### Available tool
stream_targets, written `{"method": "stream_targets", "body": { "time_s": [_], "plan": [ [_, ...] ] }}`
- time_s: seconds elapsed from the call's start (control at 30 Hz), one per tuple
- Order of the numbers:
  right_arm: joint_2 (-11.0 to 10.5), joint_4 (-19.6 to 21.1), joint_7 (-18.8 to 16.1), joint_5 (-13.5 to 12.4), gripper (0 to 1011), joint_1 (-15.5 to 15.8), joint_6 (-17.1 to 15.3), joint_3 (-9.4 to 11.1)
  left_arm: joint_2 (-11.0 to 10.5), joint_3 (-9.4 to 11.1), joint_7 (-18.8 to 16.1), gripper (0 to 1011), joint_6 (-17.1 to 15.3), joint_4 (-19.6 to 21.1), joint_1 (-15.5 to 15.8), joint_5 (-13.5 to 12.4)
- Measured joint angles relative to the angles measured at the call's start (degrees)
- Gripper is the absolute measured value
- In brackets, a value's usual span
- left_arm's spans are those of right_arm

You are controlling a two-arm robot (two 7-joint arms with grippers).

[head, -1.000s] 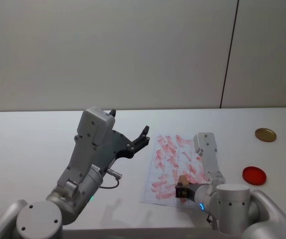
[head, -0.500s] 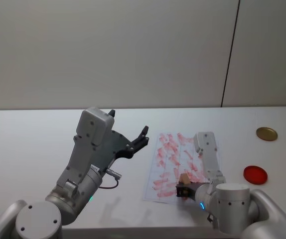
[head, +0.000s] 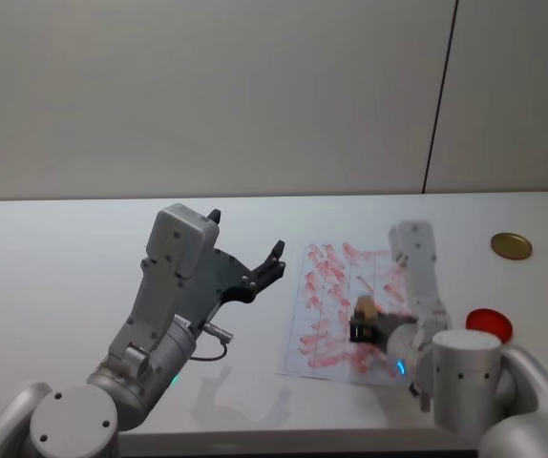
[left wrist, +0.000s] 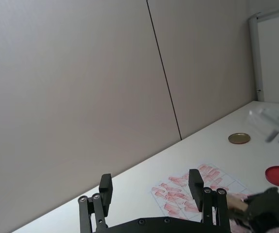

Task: Use the one hand to pick up the stamp and affix it onto the A4 paper.

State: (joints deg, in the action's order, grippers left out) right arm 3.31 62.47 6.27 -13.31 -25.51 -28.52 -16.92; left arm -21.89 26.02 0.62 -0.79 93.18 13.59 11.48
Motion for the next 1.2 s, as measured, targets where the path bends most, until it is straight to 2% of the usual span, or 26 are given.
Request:
{"method": "stream_targets", "body": {
  "time_s": [0.4,0.63,0.8,0.97,1.2],
  "plan": [
    [-1.71,10.24,1.71,-0.66,220,1.63,0.71,2.11,0.00,0.00,0.00,993,0.00,0.00,0.00,0.00],
    [-2.69,12.44,3.23,-0.92,220,2.10,0.72,3.51,0.00,0.00,0.00,993,0.00,0.00,0.00,0.00],
    [-3.45,12.10,4.19,-0.90,220,2.11,0.78,4.72,0.00,0.00,0.00,993,0.00,0.00,0.00,0.00],
    [-3.93,9.98,4.67,-0.60,220,1.60,1.04,5.61,0.00,0.00,0.00,993,0.00,0.00,0.00,0.00],
    [-4.30,3.81,4.79,0.06,220,-0.24,2.16,6.78,0.00,0.00,0.00,993,0.00,0.00,0.00,0.00]
  ]
}}
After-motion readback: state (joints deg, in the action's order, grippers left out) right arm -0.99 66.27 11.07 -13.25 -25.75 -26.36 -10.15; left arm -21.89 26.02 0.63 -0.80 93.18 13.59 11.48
